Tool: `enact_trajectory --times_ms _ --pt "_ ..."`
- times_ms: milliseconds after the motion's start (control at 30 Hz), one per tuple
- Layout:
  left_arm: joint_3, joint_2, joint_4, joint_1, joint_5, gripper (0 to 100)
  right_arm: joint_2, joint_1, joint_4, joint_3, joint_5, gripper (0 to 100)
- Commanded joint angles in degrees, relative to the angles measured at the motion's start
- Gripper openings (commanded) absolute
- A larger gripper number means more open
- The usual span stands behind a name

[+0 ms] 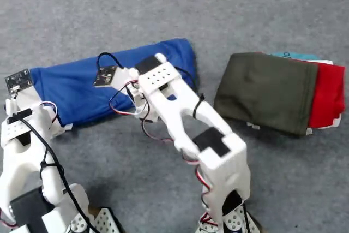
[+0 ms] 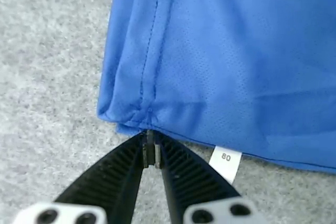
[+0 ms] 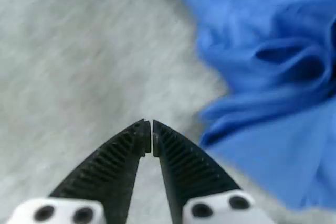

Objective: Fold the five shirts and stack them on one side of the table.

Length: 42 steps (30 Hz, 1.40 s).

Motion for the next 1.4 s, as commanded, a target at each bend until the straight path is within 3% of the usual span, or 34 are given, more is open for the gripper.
enact_trajectory --times_ms 0,300,733,867,1033,1367 --pt "0.0 -1.6 -0.7 0.0 0.5 3 5.0 5.6 -3.6 -3.0 -0.4 1.5" --pt "0.0 -1.6 -0.7 0.0 0.5 3 18.8 15.8 1.2 -34.8 -0.3 1.6" --pt "0.7 -1.6 -1.9 0.0 0.4 3 40.1 16.8 -4.0 -79.7 -0.2 1.7" --pt "0.9 -1.6 -2.6 0.0 0.4 3 41.3 16.3 6.8 -91.4 -0.2 1.5" --pt "0.9 -1.6 -2.6 0.0 0.4 3 33.5 14.9 22.1 -86.6 -0.2 1.5" --pt "0.9 -1.6 -2.5 0.0 0.4 3 21.9 13.2 20.1 -55.3 -4.0 1.5"
